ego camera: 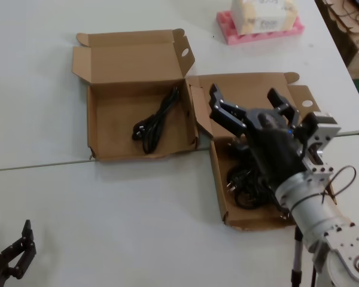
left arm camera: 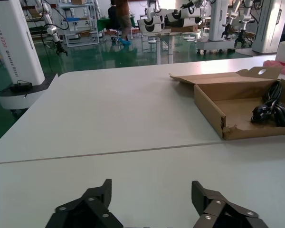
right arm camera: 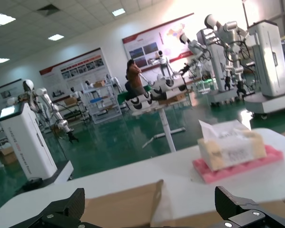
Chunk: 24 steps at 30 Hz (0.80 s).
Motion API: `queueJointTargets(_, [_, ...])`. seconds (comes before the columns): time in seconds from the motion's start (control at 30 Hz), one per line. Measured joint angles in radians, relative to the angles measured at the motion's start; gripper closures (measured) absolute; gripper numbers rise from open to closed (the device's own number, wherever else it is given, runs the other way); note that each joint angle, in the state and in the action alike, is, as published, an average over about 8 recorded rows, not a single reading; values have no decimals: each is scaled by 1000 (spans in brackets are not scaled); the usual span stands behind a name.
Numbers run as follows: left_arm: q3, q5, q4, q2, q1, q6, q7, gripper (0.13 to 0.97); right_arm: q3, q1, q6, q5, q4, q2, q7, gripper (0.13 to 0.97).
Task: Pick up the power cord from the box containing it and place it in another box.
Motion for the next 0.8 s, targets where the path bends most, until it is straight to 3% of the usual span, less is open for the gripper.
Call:
queueJointTargets(0.37, [0, 0, 0, 0, 0, 0, 0, 351, 59, -104, -26, 32, 25, 14, 0, 129])
queueJointTargets(0.67, [0, 0, 0, 0, 0, 0, 0, 214, 107, -189, -47, 59, 46, 25, 0, 129])
queueJointTargets(0.8, [0, 0, 0, 0, 0, 0, 0, 214, 128, -227, -56, 71, 55, 30, 0, 129])
